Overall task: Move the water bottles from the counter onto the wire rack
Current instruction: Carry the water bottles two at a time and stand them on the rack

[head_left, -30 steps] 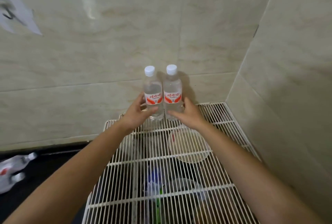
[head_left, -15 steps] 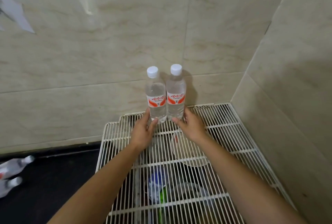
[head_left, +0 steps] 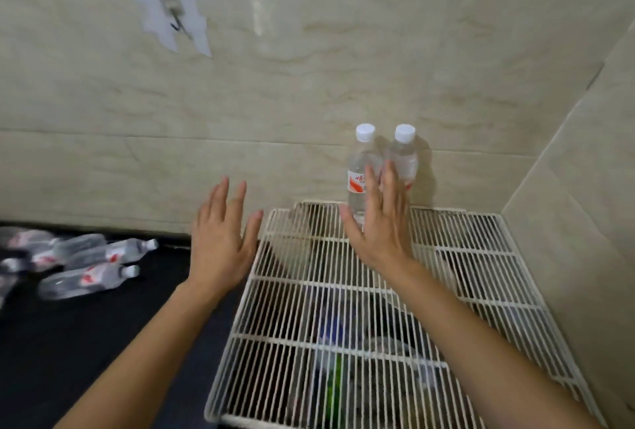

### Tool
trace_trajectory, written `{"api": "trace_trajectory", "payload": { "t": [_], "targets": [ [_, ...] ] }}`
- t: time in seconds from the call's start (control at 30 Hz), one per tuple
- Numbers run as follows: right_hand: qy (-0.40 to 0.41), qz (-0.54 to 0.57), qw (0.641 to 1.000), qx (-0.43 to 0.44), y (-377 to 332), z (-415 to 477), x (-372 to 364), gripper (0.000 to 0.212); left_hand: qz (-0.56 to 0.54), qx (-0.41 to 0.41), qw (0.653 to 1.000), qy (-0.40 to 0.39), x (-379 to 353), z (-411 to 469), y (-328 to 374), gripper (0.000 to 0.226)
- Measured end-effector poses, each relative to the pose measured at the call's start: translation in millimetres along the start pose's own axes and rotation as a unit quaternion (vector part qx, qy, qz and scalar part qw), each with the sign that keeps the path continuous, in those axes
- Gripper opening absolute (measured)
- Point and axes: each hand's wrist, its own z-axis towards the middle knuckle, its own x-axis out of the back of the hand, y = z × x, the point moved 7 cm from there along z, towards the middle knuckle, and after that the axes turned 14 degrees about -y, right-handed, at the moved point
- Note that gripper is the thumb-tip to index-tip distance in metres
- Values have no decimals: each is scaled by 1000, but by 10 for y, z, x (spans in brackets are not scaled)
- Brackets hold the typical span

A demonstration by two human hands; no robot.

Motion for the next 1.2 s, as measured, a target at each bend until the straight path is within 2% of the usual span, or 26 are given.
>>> {"api": "trace_trajectory", "payload": {
  "t": [0.27,0.4,0.5,0.63,0.93,1.2],
  "targets": [
    [-48,75,979,183,-1498,-10,-688,76,137,166,974,65,732,-1612,-1095,59],
    [-69,88,968,225,-2160,-259,-950,73,155,230,958,70,1020,-2213,-1480,64],
    [-78,69,962,251,-2657,-446,-1142,71,166,244,953,70,1213,-2566,-1798,65],
    [-118,29,960,252,-3283,-637,-1552,69,148,257,953,61,1402,-3014,-2414,66],
    [-214,-35,951,222,-4890,-1139,-2732,71,142,277,950,-13,1916,-3937,-4057,71],
    [-248,-45,939,235,-5627,-1017,-3389,67,106,297,948,-49,2023,-3851,-5210,78]
  ]
}}
